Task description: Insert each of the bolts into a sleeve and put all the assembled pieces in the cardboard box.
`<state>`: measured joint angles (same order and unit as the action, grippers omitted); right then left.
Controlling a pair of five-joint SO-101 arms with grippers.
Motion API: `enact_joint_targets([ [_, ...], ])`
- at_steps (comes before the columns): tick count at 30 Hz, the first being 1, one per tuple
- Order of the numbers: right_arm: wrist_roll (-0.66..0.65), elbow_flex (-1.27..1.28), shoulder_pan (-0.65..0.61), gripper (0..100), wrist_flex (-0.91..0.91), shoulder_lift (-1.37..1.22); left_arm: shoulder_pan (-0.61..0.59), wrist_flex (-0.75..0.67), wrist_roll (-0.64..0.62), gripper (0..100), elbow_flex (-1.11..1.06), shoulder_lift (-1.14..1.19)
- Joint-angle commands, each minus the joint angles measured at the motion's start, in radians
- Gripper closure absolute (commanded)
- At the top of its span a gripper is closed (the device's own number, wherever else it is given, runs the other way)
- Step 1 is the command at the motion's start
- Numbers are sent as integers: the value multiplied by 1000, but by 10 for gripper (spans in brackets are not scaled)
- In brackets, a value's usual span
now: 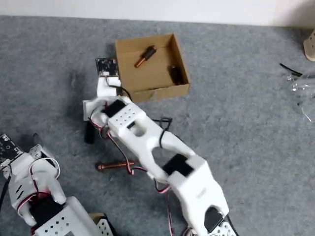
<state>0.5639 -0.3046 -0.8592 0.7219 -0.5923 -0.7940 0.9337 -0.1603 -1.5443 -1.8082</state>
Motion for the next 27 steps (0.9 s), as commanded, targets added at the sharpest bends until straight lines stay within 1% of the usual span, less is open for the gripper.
enact_joint_targets([
  [1, 11, -196, -42, 752, 88, -48, -2, -21, -2, 796, 5, -7],
  [3, 43, -285, -61, 752, 143, -104, -2, -21, -2, 796, 5, -7],
  [6, 130, -417, -76, 752, 222, -185, -2, -21, -2, 796, 5, -7],
  [8, 155, -503, -81, 752, 269, -237, -2, -21, -2, 796, 5, -7],
  [14, 158, -723, -73, 752, 421, -375, -2, -21, -2, 796, 5, -7],
  [22, 160, -868, -12, 756, 513, -518, -2, -21, -2, 796, 5, -7],
  [24, 160, -892, -10, 798, 541, -530, -2, -21, -2, 796, 5, -7],
  [27, 160, -935, -10, 931, 573, -539, -2, -21, -2, 796, 5, -7],
])
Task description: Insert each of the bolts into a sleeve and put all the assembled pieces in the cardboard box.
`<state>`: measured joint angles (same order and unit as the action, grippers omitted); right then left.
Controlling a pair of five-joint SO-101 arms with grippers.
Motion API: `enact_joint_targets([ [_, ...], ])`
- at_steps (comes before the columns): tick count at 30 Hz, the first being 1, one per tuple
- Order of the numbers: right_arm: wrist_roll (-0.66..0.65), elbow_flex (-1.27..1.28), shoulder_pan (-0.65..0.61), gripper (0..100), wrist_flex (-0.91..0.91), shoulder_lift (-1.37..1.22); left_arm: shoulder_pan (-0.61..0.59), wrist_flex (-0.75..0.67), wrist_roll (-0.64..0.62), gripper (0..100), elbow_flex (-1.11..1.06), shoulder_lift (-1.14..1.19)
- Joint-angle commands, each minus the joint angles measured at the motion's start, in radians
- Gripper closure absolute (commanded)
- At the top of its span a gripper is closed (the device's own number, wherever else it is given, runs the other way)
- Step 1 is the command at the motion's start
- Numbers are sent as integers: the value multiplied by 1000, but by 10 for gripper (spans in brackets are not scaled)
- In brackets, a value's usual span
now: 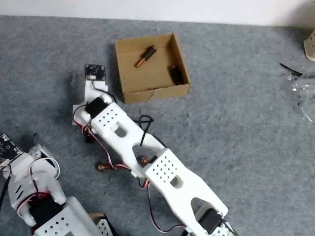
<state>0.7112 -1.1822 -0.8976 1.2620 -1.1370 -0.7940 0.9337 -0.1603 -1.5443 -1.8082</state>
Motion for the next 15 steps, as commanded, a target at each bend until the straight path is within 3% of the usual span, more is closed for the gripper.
enact_joint_targets([
  [1, 12, -64, 28, 981, 39, 5, -2, -21, -2, 796, 5, -7],
  [15, 8, -128, 36, 994, 159, 12, -2, -21, -2, 796, 4, -7],
])
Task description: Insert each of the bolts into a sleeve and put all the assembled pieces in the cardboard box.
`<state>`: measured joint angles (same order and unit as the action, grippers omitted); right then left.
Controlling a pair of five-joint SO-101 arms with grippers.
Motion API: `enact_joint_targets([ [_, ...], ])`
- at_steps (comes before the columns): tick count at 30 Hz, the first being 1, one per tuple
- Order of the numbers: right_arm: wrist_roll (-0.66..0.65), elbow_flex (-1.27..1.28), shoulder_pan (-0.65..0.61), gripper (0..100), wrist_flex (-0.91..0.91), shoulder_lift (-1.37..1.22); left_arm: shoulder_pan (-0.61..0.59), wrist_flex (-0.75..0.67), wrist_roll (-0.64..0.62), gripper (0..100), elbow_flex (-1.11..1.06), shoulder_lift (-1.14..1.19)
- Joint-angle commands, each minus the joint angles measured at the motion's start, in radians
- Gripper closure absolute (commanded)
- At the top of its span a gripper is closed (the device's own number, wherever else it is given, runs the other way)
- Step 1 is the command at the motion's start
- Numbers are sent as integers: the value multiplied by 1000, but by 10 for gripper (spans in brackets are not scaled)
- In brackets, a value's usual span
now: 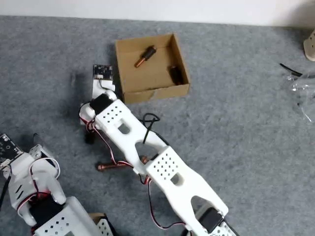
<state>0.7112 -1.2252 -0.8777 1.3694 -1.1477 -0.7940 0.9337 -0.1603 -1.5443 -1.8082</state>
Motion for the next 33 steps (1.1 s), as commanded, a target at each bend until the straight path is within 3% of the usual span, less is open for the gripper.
enact_joint_targets([
  [1, 8, -114, 21, 994, 71, 22, -2, -21, -2, 796, 4, -7],
  [9, 3, -561, 105, 994, 300, 54, -2, -21, -2, 796, 4, -7],
  [13, 3, -544, 113, 994, 387, 91, -2, -21, -2, 796, 4, -7],
  [23, -146, -544, 145, 994, 390, 139, -2, -21, -2, 796, 4, -7],
  [33, -276, -545, 271, 994, 392, 432, -1, -21, -2, 796, 4, -7],
])
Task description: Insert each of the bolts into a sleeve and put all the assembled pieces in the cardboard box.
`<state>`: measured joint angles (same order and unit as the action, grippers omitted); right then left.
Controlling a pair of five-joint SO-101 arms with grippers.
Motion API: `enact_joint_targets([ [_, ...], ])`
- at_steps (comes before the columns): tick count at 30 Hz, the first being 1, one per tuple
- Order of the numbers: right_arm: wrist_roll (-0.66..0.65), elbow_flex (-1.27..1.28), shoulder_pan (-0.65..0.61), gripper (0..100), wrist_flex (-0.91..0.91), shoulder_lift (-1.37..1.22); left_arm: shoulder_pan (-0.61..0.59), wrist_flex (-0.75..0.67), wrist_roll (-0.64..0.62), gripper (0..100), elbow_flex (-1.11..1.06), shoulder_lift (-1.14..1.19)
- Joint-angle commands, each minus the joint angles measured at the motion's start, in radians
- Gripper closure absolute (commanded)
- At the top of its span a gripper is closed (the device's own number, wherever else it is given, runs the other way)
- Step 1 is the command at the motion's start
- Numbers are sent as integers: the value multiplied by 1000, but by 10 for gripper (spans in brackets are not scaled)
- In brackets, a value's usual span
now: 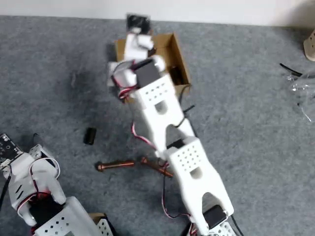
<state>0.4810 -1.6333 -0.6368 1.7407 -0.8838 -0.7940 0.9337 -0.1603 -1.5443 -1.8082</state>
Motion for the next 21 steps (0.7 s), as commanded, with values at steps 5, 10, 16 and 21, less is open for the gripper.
enact_joint_targets([
  [5, -112, -125, 35, 994, 21, 374, -1, -21, -2, 796, 2, -7],
  [10, -133, 27, 68, 994, 21, 527, 33, -21, 0, 796, 2, -7],
  [16, -133, 170, 159, 994, 21, 680, 45, -40, 15, 796, -10, -7],
  [21, -135, 387, 185, 994, 21, 865, 50, -44, 61, 797, -21, -7],
])
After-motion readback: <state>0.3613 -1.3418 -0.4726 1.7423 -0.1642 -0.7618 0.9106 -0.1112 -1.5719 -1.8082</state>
